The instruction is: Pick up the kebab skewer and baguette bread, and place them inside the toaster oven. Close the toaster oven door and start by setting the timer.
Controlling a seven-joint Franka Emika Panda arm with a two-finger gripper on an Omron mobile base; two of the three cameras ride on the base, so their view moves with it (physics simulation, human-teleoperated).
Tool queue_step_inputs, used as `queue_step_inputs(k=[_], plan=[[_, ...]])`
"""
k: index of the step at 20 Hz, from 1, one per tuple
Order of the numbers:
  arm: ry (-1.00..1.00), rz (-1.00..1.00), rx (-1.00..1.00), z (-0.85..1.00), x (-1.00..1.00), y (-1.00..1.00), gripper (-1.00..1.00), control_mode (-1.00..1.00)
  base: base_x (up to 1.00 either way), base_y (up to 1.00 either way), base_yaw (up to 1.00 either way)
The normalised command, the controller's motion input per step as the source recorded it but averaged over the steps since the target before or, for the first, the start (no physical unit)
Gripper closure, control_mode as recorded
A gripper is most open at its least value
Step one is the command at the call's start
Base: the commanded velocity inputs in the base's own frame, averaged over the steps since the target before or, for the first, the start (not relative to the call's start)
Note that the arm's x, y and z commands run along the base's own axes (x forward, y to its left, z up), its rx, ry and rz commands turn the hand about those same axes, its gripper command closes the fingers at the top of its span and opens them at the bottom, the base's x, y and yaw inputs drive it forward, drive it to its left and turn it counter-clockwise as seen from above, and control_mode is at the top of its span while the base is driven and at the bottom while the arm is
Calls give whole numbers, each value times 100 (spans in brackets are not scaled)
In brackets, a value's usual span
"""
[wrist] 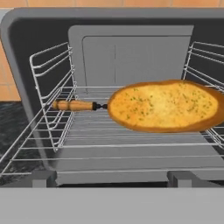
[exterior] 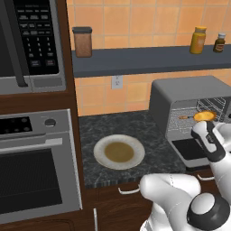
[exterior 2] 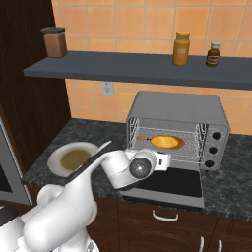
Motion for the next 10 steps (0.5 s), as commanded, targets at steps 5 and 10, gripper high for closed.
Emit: queue_step_inputs(k=[5, 10], plan=[[11, 0, 0, -23, 0, 0, -100, -100, 0, 0, 0], [2, 0, 0, -5, 13, 0, -100, -100, 0, 0, 0]])
